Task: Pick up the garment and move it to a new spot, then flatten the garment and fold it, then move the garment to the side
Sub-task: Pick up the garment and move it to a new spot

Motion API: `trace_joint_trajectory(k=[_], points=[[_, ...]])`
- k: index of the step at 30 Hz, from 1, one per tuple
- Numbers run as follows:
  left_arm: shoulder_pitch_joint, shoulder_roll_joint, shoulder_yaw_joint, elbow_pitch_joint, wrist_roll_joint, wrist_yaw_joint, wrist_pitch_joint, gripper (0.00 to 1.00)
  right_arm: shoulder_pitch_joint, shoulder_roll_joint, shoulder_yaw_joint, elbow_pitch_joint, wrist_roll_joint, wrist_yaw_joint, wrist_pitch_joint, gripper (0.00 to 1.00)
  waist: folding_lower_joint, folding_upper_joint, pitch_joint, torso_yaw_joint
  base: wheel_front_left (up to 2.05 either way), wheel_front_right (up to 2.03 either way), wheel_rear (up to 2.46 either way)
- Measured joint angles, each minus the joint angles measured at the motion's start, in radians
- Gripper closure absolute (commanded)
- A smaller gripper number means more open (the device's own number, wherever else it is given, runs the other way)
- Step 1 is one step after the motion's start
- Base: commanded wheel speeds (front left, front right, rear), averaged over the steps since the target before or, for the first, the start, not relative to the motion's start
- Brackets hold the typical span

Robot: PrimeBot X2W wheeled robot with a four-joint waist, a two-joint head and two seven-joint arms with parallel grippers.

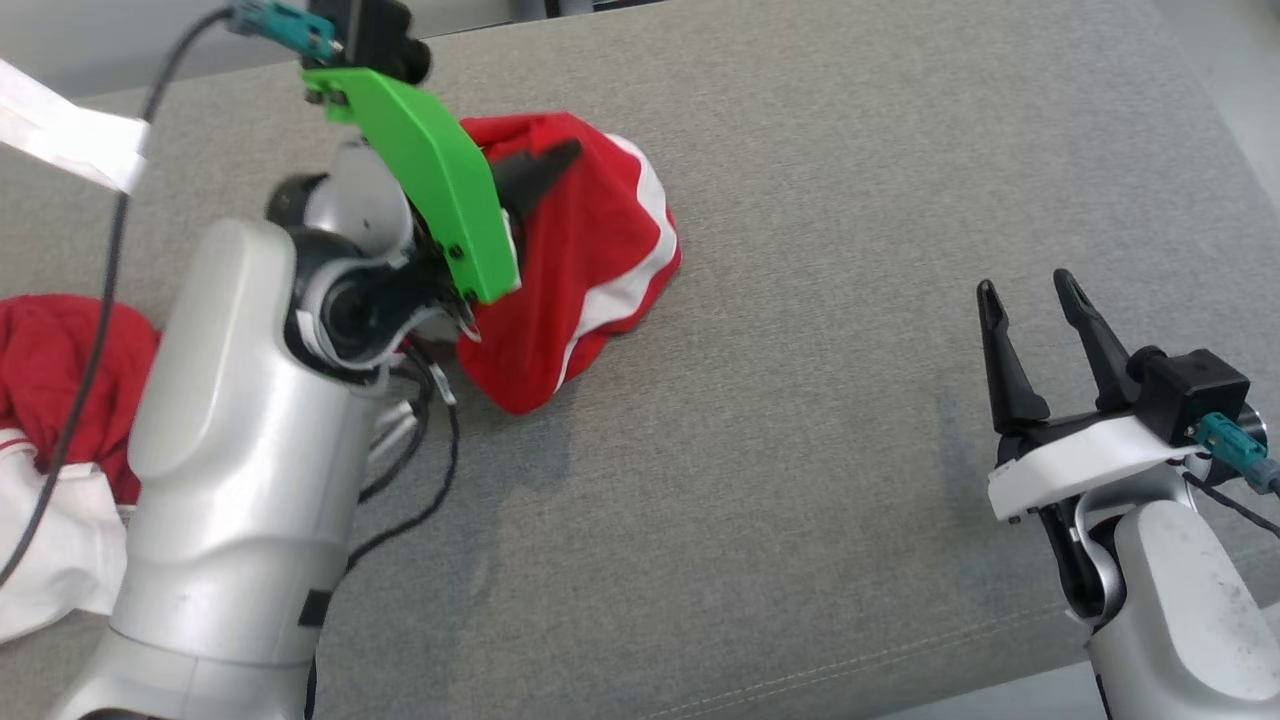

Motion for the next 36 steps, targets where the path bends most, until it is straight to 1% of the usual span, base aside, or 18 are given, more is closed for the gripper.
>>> trace_joint_trajectory(k=[1,2,4,6,10,13,15,18,20,23,27,30,33,36], points=[[0.038,0.014,-0.072,-0.025,-0.066,-0.001,0.007,1.0,0.014,0.004,-0.002,0.001,0.0,0.0,0.0,0.0,0.0,0.0,-0.008,-0.026,0.0,0.0,0.0],[0.059,0.021,-0.119,-0.041,-0.114,-0.002,0.008,1.0,0.022,0.008,-0.002,0.004,0.0,0.0,0.0,0.0,0.0,0.0,-0.012,-0.04,0.0,0.0,0.0],[0.108,0.026,-0.202,-0.076,-0.178,-0.002,0.01,1.0,0.038,0.016,0.002,0.009,0.0,0.0,0.0,0.0,0.0,0.0,-0.019,-0.067,0.0,0.0,0.0],[0.15,0.026,-0.272,-0.11,-0.196,-0.002,0.001,1.0,0.049,0.021,0.009,0.013,0.001,0.0,0.0,0.0,0.0,0.0,-0.025,-0.095,0.0,0.0,0.0],[0.201,0.03,-0.362,-0.161,-0.224,-0.001,-0.044,1.0,0.057,0.023,0.018,0.019,0.002,0.0,0.0,0.0,0.0,0.0,-0.035,-0.151,0.0,0.0,0.0],[0.232,0.037,-0.428,-0.185,-0.239,0.005,-0.074,1.0,0.067,0.024,0.005,0.018,0.008,0.0,0.0,0.0,0.0,0.0,-0.042,-0.188,0.0,0.0,0.0],[0.25,0.039,-0.473,-0.197,-0.248,0.009,-0.089,1.0,0.086,0.021,-0.021,0.018,0.008,0.0,0.0,0.0,0.0,0.0,-0.048,-0.205,0.0,0.0,0.0],[0.273,0.039,-0.518,-0.215,-0.261,0.013,-0.103,1.0,0.109,0.008,-0.043,0.018,0.008,0.0,0.0,0.0,0.0,0.0,-0.062,-0.213,0.0,0.0,0.0],[0.275,0.04,-0.523,-0.217,-0.25,0.019,-0.116,1.0,0.114,-0.001,-0.046,0.017,0.008,0.0,0.0,0.0,0.0,0.0,-0.068,-0.207,0.0,0.0,0.0],[0.274,0.04,-0.506,-0.211,-0.194,0.036,-0.141,1.0,0.114,-0.008,-0.049,0.015,0.007,0.0,0.0,0.0,0.0,0.0,-0.073,-0.186,0.0,0.0,0.0],[0.267,0.04,-0.449,-0.178,-0.147,0.073,-0.165,1.0,0.116,-0.012,-0.047,0.012,0.007,0.0,0.0,0.0,0.0,0.0,-0.082,-0.152,0.0,0.0,0.0],[0.259,0.044,-0.402,-0.157,-0.145,0.1,-0.184,1.0,0.117,-0.011,-0.036,0.007,0.007,0.0,0.0,0.0,0.0,0.0,-0.088,-0.124,0.0,0.0,0.0],[0.233,0.075,-0.369,-0.133,-0.132,0.122,-0.193,1.0,0.118,-0.01,-0.021,0.005,0.007,0.0,0.0,0.0,0.0,0.0,-0.094,-0.097,0.0,0.0,0.0],[0.197,0.128,-0.346,-0.106,-0.095,0.136,-0.198,1.0,0.12,-0.01,-0.009,0.005,0.006,0.0,0.0,0.0,0.0,0.0,-0.097,-0.073,0.0,0.0,0.0]])
